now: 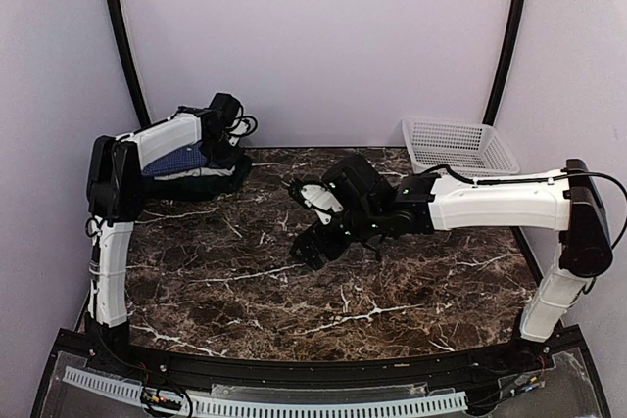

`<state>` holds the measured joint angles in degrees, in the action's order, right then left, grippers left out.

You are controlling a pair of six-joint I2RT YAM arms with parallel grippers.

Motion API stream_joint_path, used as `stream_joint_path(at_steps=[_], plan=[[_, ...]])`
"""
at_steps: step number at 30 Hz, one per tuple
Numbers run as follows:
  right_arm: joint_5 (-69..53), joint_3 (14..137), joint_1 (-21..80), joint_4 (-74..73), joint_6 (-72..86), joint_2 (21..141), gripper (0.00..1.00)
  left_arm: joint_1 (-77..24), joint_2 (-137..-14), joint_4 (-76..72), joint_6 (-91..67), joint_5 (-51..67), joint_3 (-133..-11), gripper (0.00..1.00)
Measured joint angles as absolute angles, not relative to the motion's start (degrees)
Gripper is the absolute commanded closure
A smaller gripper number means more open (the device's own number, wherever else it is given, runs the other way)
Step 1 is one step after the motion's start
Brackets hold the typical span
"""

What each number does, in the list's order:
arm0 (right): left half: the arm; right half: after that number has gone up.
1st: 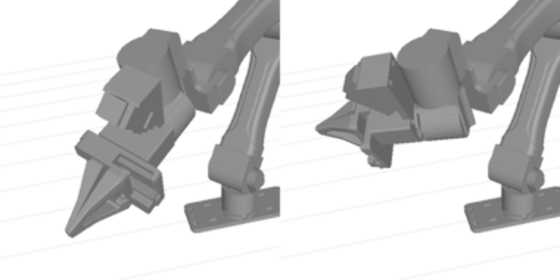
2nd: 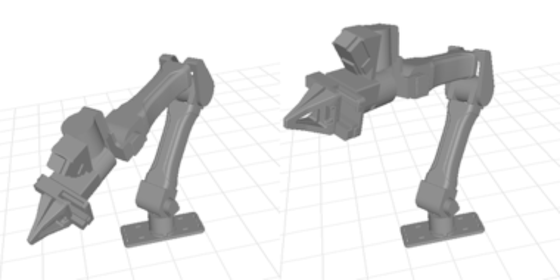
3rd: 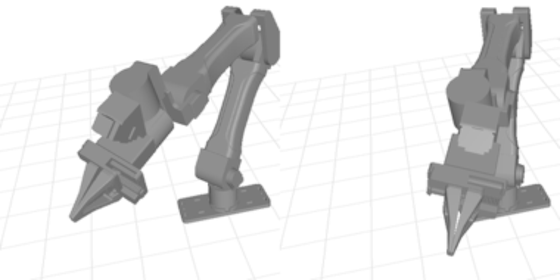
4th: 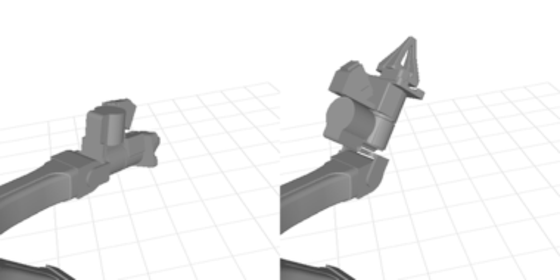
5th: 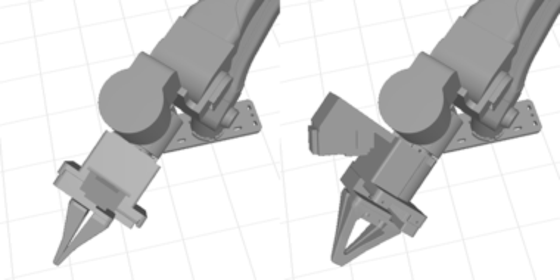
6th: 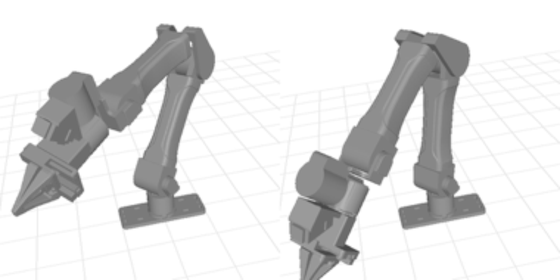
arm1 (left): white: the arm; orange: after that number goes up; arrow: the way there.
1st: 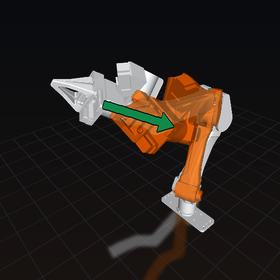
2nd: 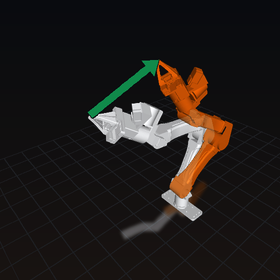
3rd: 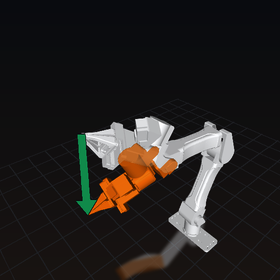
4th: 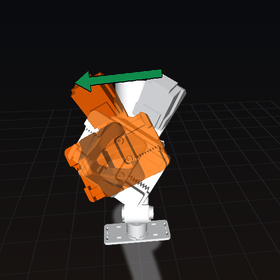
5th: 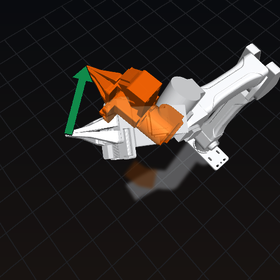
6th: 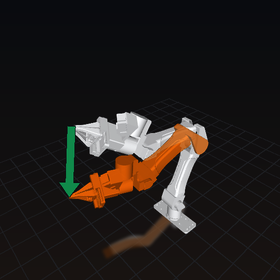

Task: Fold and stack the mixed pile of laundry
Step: Adjust the square-folded shirt at the corner of the board, then reset both arms

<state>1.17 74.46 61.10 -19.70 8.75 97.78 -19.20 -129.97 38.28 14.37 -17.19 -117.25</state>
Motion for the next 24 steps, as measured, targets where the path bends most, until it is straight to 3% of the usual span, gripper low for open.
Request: stream_joint_path(at_steps=[10, 12, 13, 15, 18, 19, 21, 24], plan=[[0.8, 74.5, 61.1, -19.3, 9.1, 97.8, 0.01, -18.5, -115.5, 33.5, 20.4, -16.7, -101.4, 0.98], [0.8, 74.5, 61.1, -19.3, 9.1, 97.8, 0.01, -18.1, -114.7, 32.7, 21.4, -16.2, -100.8, 0.70], [0.8, 74.5, 61.1, -19.3, 9.1, 97.8, 0.01, -17.9, -114.5, 32.6, 22.0, -15.9, -100.7, 0.51], [0.8, 74.5, 61.1, -19.3, 9.1, 97.8, 0.01, -17.4, -114.5, 32.6, 22.0, -15.4, -100.7, 0.35], [0.8, 74.5, 61.1, -19.4, 9.1, 97.8, 0.01, -16.8, -114.5, 32.8, 21.0, -14.0, -100.7, 0.24], [0.8, 74.5, 61.1, -19.4, 9.0, 97.8, 0.01, -16.6, -114.3, 33.0, 20.3, -13.1, -100.7, 0.08], [0.8, 74.5, 61.1, -19.4, 9.0, 97.8, 0.01, -16.4, -113.7, 33.3, 19.4, -11.4, -100.6, 0.02], [0.8, 74.5, 60.6, -19.4, 9.0, 97.7, 0.01, -16.3, -111.3, 33.4, 16.4, -9.0, -99.9, 0.01]])
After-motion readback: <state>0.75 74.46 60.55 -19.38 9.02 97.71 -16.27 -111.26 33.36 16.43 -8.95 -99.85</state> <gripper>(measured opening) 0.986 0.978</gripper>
